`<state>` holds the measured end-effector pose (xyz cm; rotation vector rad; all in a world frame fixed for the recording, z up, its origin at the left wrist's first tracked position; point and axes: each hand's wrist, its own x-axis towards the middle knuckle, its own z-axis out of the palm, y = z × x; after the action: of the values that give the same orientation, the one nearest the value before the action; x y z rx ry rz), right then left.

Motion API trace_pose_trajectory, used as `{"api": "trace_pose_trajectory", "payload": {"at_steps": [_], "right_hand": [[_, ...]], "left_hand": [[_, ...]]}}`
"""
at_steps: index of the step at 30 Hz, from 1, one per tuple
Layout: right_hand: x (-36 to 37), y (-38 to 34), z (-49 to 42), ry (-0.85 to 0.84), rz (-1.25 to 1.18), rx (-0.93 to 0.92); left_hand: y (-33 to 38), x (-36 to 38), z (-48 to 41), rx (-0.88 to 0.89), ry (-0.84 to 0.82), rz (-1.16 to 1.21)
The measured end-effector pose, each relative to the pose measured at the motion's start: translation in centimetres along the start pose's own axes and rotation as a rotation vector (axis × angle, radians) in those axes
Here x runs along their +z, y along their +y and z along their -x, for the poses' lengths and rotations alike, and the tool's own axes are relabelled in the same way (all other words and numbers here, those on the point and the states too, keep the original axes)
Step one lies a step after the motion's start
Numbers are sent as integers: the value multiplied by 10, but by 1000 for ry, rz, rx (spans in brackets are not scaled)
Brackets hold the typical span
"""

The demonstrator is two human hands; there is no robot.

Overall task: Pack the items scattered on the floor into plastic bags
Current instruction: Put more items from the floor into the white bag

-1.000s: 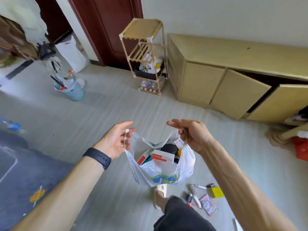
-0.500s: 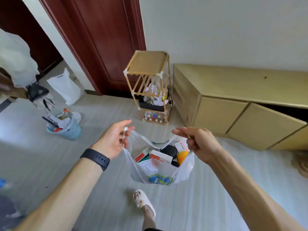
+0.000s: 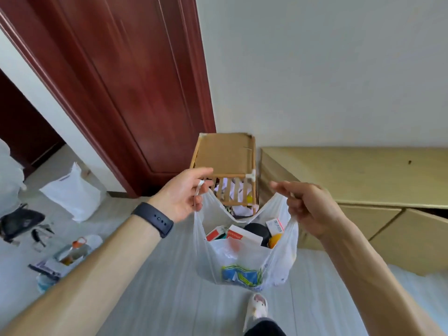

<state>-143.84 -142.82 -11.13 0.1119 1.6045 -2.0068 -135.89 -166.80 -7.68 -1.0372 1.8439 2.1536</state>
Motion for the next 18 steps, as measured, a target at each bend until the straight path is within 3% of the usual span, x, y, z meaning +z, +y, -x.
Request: {"api": "trace_pose_trajectory", "payload": {"at_steps": [11, 18], "right_hand": [[98, -118, -171, -93, 4, -101], [154, -169, -266, 10, -57, -119]], "left_hand": [[172, -50, -155, 102, -19, -45], [246, -68, -245, 106, -18, -12]]}}
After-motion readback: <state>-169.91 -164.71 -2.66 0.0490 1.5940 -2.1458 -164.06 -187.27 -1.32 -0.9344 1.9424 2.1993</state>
